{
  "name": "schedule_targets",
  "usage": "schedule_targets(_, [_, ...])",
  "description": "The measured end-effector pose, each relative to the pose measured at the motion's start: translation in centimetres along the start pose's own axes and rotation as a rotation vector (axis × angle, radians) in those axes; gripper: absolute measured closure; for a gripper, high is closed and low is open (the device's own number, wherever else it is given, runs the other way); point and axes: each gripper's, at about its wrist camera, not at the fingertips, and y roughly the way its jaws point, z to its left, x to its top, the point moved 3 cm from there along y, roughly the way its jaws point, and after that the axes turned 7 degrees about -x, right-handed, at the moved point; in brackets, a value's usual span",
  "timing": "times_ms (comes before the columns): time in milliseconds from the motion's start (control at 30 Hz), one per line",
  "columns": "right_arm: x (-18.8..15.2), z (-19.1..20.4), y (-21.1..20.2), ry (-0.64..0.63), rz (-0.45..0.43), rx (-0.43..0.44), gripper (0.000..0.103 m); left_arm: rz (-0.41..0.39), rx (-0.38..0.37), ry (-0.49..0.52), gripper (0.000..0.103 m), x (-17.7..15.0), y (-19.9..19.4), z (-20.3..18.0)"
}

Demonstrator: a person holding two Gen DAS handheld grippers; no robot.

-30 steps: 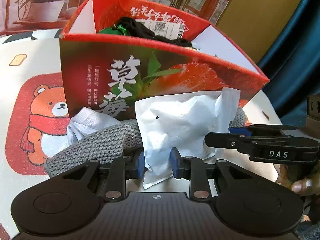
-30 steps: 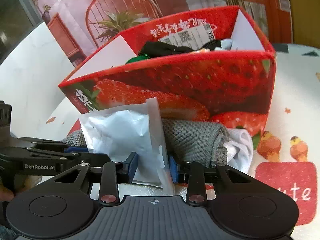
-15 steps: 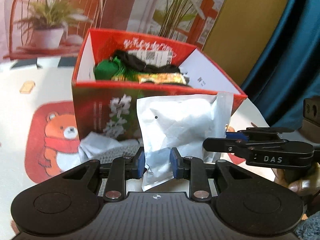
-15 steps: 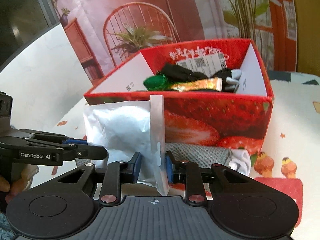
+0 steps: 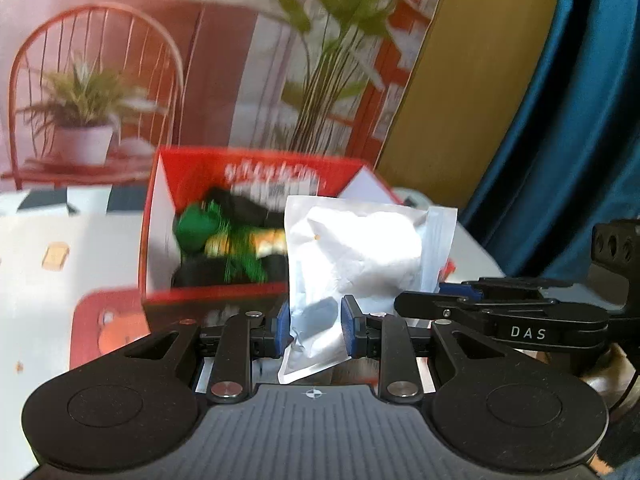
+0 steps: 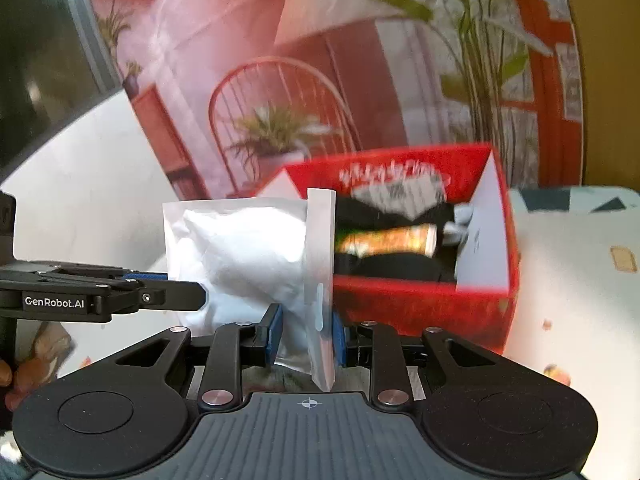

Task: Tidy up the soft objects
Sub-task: 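Lift the white foil pouch with both tools and carry it over the box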

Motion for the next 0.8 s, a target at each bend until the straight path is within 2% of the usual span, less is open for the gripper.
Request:
schedule_targets(167, [3.5, -0.5, 0.1, 0.02, -0.048, 0.002, 0.079, -0.062, 0.008, 0.01, 0.075, 3.6, 0.2, 0.1])
schedule_targets(300, [6.1, -0.6, 1.1, -0.019, -0.07, -0.022, 0.079, -0.069, 0.001, -0.038, 0.075, 5.7, 1.5, 1.2])
schedule_targets(467, [8.4, -1.6, 4.2, -0.013, -0.035, -0.05, 0.079, -0.016, 0.032, -0.032, 0.075, 7.1, 4.3, 2.4])
schedule_targets(667, [8.3, -3.0, 8.7, 0.019, 0.057, -0.104, 0.079, 0.08, 0.028, -0.089, 0.075, 7.2, 8.1, 4.8])
schedule_targets(800, [7.5, -3.7, 10.9, 0.027, 0.116, -0.147, 0.079, 0.148, 0.05, -0.084, 0.075, 6.6, 10.5, 5.7])
